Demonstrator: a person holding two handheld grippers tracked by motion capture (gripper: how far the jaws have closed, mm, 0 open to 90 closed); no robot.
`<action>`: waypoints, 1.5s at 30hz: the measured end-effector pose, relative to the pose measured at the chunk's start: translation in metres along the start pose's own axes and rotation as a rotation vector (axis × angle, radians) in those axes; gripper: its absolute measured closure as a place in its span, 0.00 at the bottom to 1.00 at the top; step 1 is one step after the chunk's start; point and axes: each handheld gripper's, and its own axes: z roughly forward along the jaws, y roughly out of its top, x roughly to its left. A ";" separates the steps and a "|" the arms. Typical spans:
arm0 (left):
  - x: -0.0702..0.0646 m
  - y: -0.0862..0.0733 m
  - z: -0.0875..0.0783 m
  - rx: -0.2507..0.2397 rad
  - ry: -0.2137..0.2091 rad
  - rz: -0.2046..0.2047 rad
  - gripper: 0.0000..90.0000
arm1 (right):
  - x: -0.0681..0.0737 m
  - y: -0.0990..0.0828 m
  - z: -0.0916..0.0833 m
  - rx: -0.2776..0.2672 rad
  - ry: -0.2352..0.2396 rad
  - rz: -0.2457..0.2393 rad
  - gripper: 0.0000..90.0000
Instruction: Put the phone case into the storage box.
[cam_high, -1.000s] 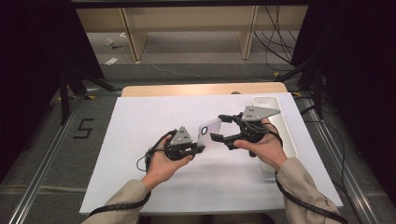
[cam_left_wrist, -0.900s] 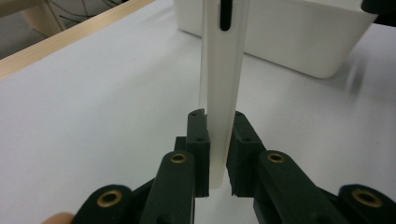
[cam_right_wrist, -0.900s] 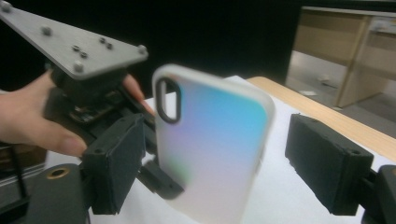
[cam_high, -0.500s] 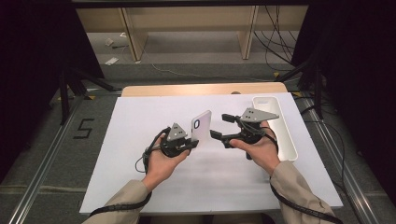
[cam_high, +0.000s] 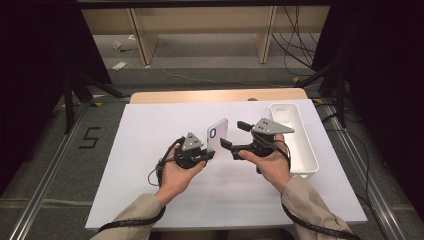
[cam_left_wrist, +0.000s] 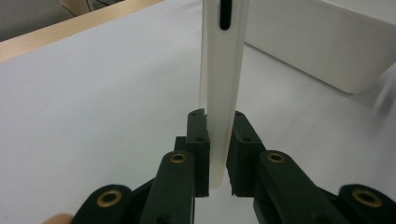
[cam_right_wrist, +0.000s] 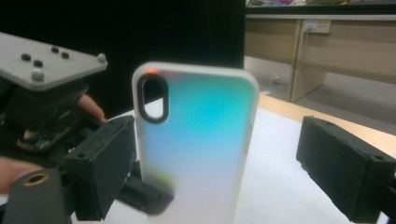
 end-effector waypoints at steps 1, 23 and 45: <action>-0.002 0.000 0.001 0.001 -0.003 -0.004 0.90 | 0.001 0.000 0.001 -0.005 -0.005 0.006 0.12; -0.020 0.003 0.013 0.013 -0.031 0.005 0.90 | 0.009 -0.005 0.012 -0.041 -0.081 0.055 0.17; -0.019 0.005 0.011 -0.009 -0.035 0.025 0.89 | 0.012 -0.003 0.010 -0.061 -0.091 0.051 0.20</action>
